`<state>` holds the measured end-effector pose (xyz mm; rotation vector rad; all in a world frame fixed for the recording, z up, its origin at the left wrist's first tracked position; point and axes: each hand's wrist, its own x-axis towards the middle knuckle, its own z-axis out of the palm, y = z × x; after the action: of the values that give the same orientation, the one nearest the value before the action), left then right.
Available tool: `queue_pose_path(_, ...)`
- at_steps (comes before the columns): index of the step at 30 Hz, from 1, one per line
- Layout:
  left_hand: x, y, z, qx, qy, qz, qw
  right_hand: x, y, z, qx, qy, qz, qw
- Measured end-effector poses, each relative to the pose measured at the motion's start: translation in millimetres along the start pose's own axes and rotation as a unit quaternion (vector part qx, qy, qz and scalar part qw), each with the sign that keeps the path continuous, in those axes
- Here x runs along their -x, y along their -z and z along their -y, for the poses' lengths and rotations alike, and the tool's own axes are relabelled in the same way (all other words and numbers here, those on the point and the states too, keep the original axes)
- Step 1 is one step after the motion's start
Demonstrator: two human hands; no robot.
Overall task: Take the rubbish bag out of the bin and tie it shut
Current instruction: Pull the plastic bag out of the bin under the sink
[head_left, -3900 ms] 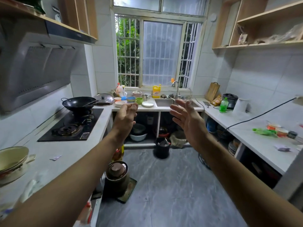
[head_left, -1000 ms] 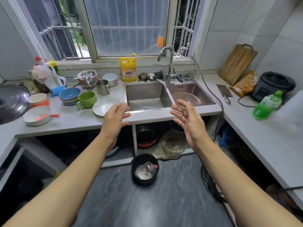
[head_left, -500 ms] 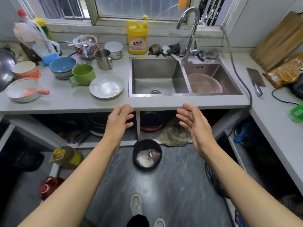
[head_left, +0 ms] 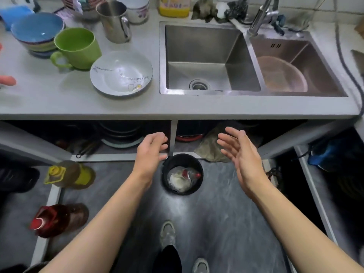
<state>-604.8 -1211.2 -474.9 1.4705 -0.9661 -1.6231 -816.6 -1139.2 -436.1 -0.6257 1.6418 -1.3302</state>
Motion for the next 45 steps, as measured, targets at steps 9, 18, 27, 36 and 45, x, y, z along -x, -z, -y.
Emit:
queue_pose_path(9, -23.5, 6.5, 85.6, 0.012, 0.001, -0.026, 1.000, -35.8, -5.8, -87.3, -0.011, -0.013, 0.044, 0.999)
queue_pose_path(18, -59.0, 11.4, 230.0, -0.007, -0.057, -0.056, 0.997, -66.2, 16.4, -244.7, -0.009, 0.046, 0.070, 0.996)
queue_pose_path(27, -113.0, 13.1, 352.9, -0.002, -0.092, -0.070, 0.993, -109.6, 30.3, -386.4, -0.011, 0.085, 0.058, 0.995)
queue_pose_path(36, -119.2, 23.4, 407.9, -0.003, -0.102, -0.084, 0.991, -120.6, 28.7, -438.2, -0.015, 0.111, 0.065, 0.992)
queue_pose_path(45, -142.3, 10.2, 444.2, -0.051, -0.096, -0.051, 0.993, -131.7, 23.9, -467.4, 0.067, 0.158, 0.088, 0.981)
